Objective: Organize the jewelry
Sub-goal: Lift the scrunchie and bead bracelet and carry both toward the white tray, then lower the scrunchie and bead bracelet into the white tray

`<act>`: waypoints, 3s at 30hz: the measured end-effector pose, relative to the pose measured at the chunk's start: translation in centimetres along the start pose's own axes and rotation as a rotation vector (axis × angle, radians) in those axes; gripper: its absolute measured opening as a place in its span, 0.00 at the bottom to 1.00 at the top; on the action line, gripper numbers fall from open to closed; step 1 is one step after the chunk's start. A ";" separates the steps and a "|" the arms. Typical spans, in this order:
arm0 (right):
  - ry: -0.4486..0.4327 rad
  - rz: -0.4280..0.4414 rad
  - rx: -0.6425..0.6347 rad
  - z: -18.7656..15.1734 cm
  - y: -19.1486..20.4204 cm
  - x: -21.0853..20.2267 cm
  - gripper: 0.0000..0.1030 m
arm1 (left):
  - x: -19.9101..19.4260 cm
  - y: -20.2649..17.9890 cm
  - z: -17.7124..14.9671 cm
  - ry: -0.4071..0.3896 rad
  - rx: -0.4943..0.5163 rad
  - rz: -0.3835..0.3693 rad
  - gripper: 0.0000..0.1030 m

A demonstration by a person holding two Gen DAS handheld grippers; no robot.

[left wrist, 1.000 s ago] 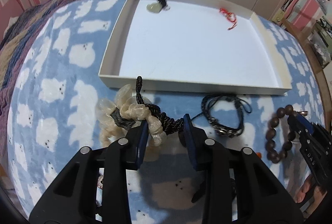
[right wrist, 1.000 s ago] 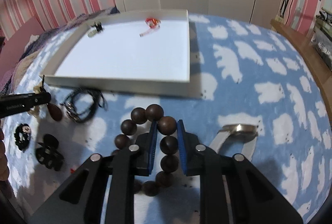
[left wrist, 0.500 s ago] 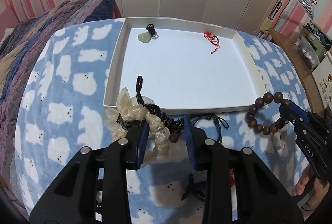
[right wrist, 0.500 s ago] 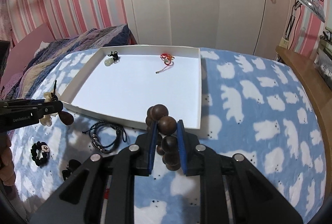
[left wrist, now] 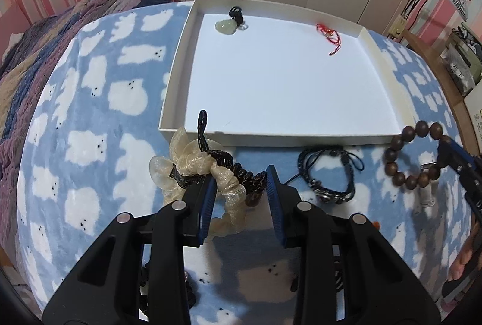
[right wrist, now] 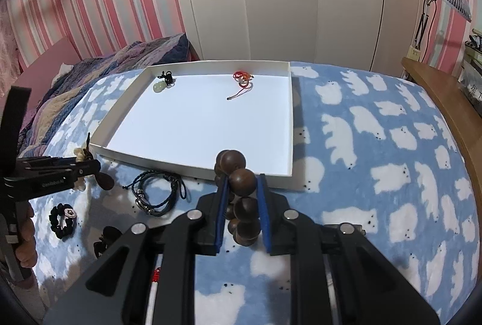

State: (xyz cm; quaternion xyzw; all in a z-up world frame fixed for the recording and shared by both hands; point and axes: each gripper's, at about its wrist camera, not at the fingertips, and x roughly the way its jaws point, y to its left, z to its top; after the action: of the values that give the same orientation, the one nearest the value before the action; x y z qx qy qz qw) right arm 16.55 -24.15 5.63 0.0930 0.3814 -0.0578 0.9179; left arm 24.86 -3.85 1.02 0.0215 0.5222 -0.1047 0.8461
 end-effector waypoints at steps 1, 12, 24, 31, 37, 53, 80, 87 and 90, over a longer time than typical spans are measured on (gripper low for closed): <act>0.000 0.000 0.001 0.0 0.0 0.0 0.19 | 0.1 0.1 0.0 0.004 0.001 0.002 0.31; 0.002 0.001 0.012 0.0 -0.2 -0.1 0.19 | 0.1 -0.2 0.0 0.014 0.007 0.000 0.32; 0.003 0.003 0.022 0.0 -0.4 -0.2 0.19 | -1.1 0.2 0.1 -0.008 0.004 -0.001 0.32; 0.006 0.003 0.022 -0.1 -0.5 0.0 0.19 | -0.8 0.5 0.3 0.010 -0.004 -0.004 0.01; 0.010 -0.003 0.025 -0.2 -0.7 0.4 0.19 | -0.3 1.4 0.0 0.017 -0.018 0.026 0.03; 0.006 -0.007 0.037 0.0 -1.2 1.0 0.19 | 2.1 4.7 0.2 0.041 -0.061 0.085 0.25; -0.031 0.023 -0.009 11.0 0.1 6.6 0.19 | 2.6 -2.1 12.6 -0.040 0.070 0.071 0.25; -0.018 -0.017 -0.003 14.3 -1.4 12.1 0.19 | 8.0 -3.0 17.3 -0.016 0.076 0.087 0.25; 0.002 -0.053 0.003 15.4 -2.3 14.6 0.19 | 10.1 -3.1 18.8 0.007 0.070 0.082 0.26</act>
State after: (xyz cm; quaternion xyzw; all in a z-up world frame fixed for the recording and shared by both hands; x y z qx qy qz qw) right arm 37.00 -30.26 5.66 0.0843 0.3846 -0.0824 0.9155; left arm 45.12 -11.17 0.79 0.0726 0.5199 -0.0880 0.8466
